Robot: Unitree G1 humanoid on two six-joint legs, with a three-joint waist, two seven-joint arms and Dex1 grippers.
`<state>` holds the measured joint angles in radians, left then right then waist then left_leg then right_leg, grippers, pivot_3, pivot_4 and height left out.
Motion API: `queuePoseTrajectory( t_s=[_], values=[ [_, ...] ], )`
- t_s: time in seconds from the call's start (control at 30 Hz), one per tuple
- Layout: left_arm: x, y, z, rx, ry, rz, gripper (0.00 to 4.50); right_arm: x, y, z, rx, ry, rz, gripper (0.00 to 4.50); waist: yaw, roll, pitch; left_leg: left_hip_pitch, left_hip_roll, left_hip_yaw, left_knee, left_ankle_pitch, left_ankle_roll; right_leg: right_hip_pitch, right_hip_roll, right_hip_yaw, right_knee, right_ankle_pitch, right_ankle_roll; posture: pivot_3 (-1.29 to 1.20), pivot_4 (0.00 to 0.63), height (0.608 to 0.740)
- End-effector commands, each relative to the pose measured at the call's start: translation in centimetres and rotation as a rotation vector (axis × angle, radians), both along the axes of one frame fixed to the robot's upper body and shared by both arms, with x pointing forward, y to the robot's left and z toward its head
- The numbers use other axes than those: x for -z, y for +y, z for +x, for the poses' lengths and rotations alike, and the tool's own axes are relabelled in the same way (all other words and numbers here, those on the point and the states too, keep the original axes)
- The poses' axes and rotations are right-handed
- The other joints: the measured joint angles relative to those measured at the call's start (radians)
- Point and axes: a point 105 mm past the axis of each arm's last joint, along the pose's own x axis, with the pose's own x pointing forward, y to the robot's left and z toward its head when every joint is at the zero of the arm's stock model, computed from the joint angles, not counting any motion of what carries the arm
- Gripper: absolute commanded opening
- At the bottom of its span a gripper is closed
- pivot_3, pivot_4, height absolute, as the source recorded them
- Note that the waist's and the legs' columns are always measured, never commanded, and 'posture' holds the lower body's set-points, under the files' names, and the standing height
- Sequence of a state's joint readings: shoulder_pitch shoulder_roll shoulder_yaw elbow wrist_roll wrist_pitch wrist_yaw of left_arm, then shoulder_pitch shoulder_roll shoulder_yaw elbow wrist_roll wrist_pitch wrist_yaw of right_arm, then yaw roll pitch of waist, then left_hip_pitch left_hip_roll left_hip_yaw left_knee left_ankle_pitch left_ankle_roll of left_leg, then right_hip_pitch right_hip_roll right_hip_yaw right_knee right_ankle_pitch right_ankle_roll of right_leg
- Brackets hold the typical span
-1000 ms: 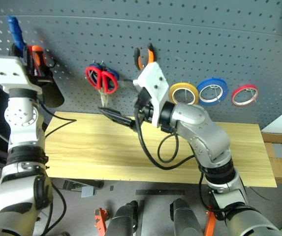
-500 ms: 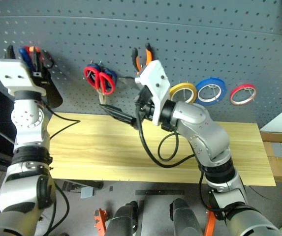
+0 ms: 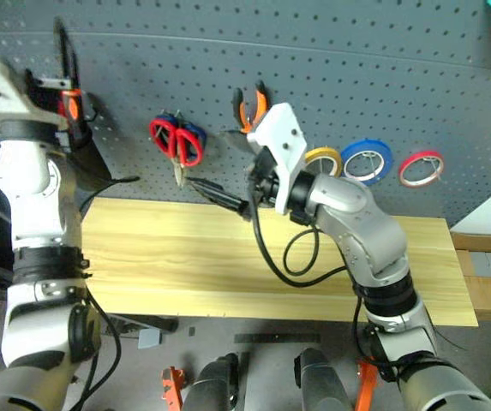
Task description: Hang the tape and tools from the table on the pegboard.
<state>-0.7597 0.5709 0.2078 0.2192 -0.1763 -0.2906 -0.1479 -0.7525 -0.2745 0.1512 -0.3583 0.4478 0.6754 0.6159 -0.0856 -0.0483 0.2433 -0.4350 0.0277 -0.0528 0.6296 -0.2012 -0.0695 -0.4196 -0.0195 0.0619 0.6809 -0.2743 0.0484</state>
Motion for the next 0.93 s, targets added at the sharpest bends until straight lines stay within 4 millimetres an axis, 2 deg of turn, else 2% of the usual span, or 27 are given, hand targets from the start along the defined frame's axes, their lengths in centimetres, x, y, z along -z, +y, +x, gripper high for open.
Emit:
queuePoseTrajectory(
  t_s=[0.03, 0.13, 0.2, 0.27, 0.33, 0.43, 0.53, 0.7, 0.93],
  values=[
    [3.5, -3.7, -0.2, 0.222, 0.236, 0.04, 4.43, 0.2, -1.9, -0.8, 0.013, -0.008, 0.002, 4.5, -0.003, 0.001, -0.01, 0.0, 0.0, 0.001, 0.0, 0.0, 0.0, 0.0, 0.0, 0.001, 0.0, 0.0, 0.0, -0.09, 0.142, 0.74],
    [8.0, -4.4, -0.4, 0.287, 0.464, -0.009, 4.43, 2.2, -3.6, -0.4, 0.072, 0.067, -0.004, 4.5, -0.009, 0.002, -0.018, 0.001, 0.0, 0.001, 0.002, -0.001, 0.003, 0.0, 0.002, 0.002, 0.002, 0.0, 0.0, -0.08, 0.13, 0.74],
    [11.4, -4.7, -0.7, 0.297, 0.614, -0.079, 4.43, 4.8, -5.1, 0.0, 0.136, 0.124, -0.04, 4.5, -0.011, 0.003, -0.027, 0.003, 0.001, 0.0, 0.002, -0.001, 0.003, 0.0, 0.003, 0.002, 0.005, 0.0, 0.0, -0.08, 0.123, 0.74],
    [13.8, -4.4, -0.5, 0.246, 0.723, -0.142, 4.43, 6.5, -5.9, 0.1, 0.174, 0.153, -0.057, 4.5, -0.007, 0.005, -0.037, 0.004, 0.001, 0.0, 0.002, -0.001, 0.003, 0.001, 0.004, 0.002, 0.007, 0.0, 0.0, -0.08, 0.111, 0.74],
    [15.3, -4.3, -0.4, 0.207, 0.79, -0.154, 4.43, 7.3, -6.3, 0.2, 0.199, 0.163, -0.062, 4.5, -0.006, 0.005, -0.038, 0.004, 0.001, 0.0, 0.006, -0.001, 0.003, 0.001, 0.004, 0.002, 0.01, 0.0, 0.0, -0.08, 0.105, 0.74],
    [18.2, -4.4, -1.0, 0.218, 0.856, -0.195, 4.43, 9.7, -8.1, 1.4, 0.356, 0.177, -0.047, 4.5, -0.008, 0.005, -0.052, 0.004, 0.001, 0.0, 0.014, -0.001, 0.003, 0.002, 0.006, 0.004, 0.016, 0.0, 0.0, -0.09, 0.085, 0.74],
    [19.7, -4.0, -0.9, 0.19, 0.882, -0.207, 4.43, 11.8, -9.8, 2.5, 0.509, 0.165, -0.046, 4.5, -0.006, 0.004, -0.066, 0.018, 0.001, 0.0, 0.013, -0.001, 0.003, 0.016, 0.007, 0.004, 0.012, -0.001, 0.0, -0.09, 0.066, 0.74],
    [22.8, -3.4, -0.9, 0.144, 0.963, -0.226, 4.43, 16.0, -13.7, 3.7, 0.764, 0.19, -0.029, 4.5, -0.005, 0.007, -0.108, 0.018, 0.002, 0.002, 0.014, -0.001, 0.003, 0.017, 0.009, 0.007, 0.01, 0.0, 0.0, -0.08, 0.038, 0.74],
    [25.8, -1.1, -1.0, 0.032, 1.012, -0.281, 4.43, 19.9, -17.0, 3.7, 0.914, 0.227, -0.057, 4.5, -0.004, 0.01, -0.138, 0.021, 0.002, 0.003, 0.013, -0.001, 0.003, 0.019, 0.01, 0.008, 0.009, 0.0, 0.0, -0.07, 0.009, 0.74]
  ],
)
